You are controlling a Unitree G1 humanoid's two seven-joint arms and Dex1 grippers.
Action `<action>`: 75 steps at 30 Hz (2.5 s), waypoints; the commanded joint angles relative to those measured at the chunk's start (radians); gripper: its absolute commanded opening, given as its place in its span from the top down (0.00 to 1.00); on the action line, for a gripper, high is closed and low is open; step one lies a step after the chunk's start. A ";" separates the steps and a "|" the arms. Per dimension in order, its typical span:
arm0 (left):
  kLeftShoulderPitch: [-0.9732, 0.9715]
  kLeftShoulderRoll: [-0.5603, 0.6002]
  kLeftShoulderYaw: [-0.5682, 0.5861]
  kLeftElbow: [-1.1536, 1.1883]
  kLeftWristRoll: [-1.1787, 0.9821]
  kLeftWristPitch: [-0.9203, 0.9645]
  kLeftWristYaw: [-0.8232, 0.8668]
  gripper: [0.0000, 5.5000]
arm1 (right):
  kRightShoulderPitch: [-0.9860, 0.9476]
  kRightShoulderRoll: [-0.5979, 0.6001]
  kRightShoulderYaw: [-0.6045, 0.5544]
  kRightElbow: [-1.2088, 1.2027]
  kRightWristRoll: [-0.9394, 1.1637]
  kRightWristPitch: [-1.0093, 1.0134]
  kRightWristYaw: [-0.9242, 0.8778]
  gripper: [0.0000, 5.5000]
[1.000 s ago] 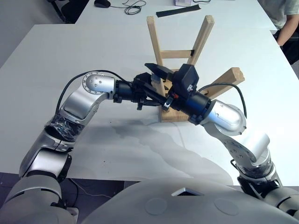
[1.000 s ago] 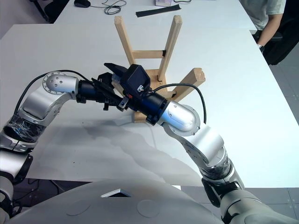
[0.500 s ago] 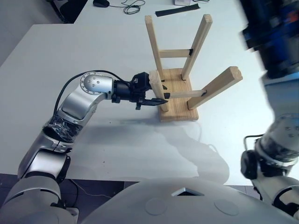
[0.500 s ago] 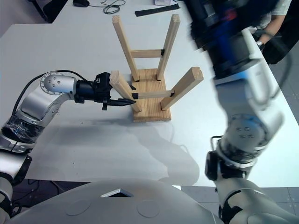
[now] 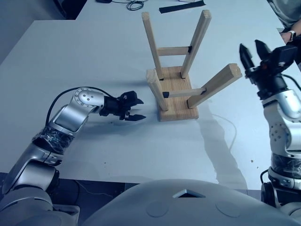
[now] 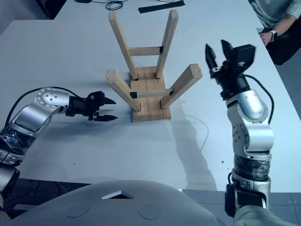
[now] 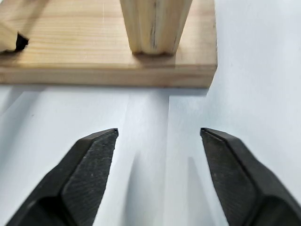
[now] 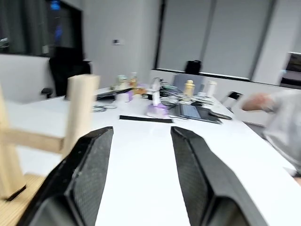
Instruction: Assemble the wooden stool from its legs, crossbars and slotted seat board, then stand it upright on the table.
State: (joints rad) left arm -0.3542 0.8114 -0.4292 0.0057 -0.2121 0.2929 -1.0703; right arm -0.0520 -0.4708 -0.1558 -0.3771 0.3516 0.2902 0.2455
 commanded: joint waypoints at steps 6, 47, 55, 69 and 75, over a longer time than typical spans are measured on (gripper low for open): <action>0.088 -0.131 0.206 -0.077 -0.043 0.108 0.210 0.35 | 0.130 0.011 0.106 0.166 -0.282 -0.130 -0.032 0.59; 0.260 -0.229 0.306 -0.272 0.039 0.166 0.403 0.35 | 0.258 0.016 0.375 0.145 -0.541 -0.238 0.151 0.59; 0.355 -0.276 0.425 -0.326 0.022 0.178 0.521 0.35 | 0.249 0.134 0.124 -0.001 -0.493 -0.035 -0.049 0.59; 0.398 -0.530 0.572 -0.440 0.018 0.174 0.856 0.41 | 0.239 0.372 0.025 -0.256 -0.463 0.234 -0.274 0.41; 0.381 -0.509 0.565 -0.434 0.067 0.148 0.867 0.41 | 0.224 0.366 0.019 -0.286 -0.473 0.271 -0.291 0.37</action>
State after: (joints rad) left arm 0.0468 0.2869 0.1333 -0.4284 -0.1716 0.4557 -0.2189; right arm 0.1850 -0.0976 -0.1230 -0.6313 -0.1057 0.5360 -0.0346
